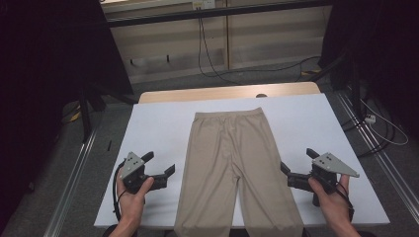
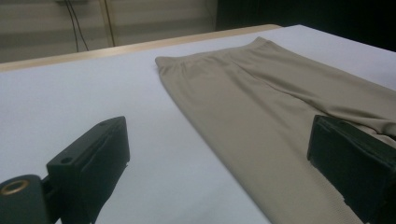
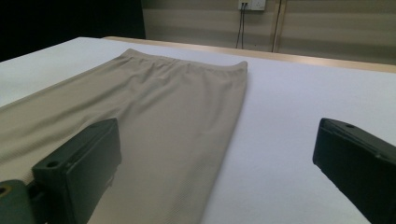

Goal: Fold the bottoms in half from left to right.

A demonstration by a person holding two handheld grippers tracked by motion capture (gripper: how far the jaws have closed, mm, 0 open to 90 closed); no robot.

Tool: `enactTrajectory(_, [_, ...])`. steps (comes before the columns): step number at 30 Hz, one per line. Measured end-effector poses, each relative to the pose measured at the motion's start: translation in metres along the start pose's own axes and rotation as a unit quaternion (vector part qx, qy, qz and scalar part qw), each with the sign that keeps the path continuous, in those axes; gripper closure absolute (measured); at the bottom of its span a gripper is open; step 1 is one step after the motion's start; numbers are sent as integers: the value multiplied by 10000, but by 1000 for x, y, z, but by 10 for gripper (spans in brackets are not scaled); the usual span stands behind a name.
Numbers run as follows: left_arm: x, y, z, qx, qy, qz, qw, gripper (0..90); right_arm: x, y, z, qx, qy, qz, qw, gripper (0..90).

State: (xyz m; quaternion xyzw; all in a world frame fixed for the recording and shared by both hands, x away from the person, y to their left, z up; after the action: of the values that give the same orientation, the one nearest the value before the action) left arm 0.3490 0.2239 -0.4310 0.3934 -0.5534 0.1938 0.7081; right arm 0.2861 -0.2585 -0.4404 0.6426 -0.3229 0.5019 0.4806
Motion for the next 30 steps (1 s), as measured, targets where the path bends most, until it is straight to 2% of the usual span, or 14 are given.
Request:
enactTrajectory(3, [0, -2, -1, 24, 40, -49, 10000, 57, 0, -1, 0, 52, -51, -51, 10000, 8])
enactTrajectory(7, [0, -4, 1, -108, 14, -199, 9997, 53, -1, 0, -2, 165, -26, -106, 9998, 8])
enactTrajectory(8, [0, -6, 2, -184, -8, -244, 9995, 59, -1, -1, -4, 286, -52, -152, 9995, 8])
enactTrajectory(11, [0, -9, 3, -95, -106, -299, 9995, 73, -1, -3, -7, 410, 36, -237, 9989, 9])
enactTrajectory(13, [0, -13, 3, -251, 64, -283, 9993, 61, 0, -5, -12, 516, 70, -250, 9983, 9])
enactTrajectory(17, [2, -18, 2, -391, 106, -367, 9985, 69, 1, -8, -23, 603, 166, -285, 9976, 16])
enactTrajectory(18, [3, -21, 1, -629, 308, -395, 9968, 74, 0, -10, -30, 627, 269, -316, 9972, 23])
enactTrajectory(19, [3, -21, 1, -629, 308, -395, 9968, 74, 0, -10, -30, 627, 269, -316, 9972, 23])
enactTrajectory(21, [4, -26, 1, -595, 220, -526, 9966, 76, 2, -13, -38, 436, 269, -410, 9978, 37])
enactTrajectory(22, [5, -29, 0, -759, 324, -567, 9950, 79, 5, -15, -46, 568, 27, -467, 9973, 47])
enactTrajectory(23, [5, -29, 0, -759, 324, -567, 9950, 80, 5, -15, -46, 568, 27, -467, 9973, 47])
enactTrajectory(24, [8, -30, -1, -758, 276, -563, 9952, 80, 8, -16, -54, 676, 192, -439, 9966, 31])
enactTrajectory(26, [11, -31, -2, -792, 239, -561, 9950, 83, 9, -17, -58, 731, 304, -412, 9960, 31])
enactTrajectory(30, [19, -35, -4, -794, 247, -598, 9947, 103, 9, -24, -73, 1055, 385, -538, 9922, 35])
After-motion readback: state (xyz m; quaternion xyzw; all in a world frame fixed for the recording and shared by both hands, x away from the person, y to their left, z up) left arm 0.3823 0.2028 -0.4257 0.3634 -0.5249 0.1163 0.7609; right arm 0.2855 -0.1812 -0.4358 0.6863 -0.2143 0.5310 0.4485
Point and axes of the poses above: each handheld gripper's, and its own axes: y roughly backward along the jaws, x roughly out of its top, z roughly to its right, the point moved 1 cm from there along -y, roughly forward along the jaws, and after that the axes turned 1 degree about y, right-handed, at the moved point
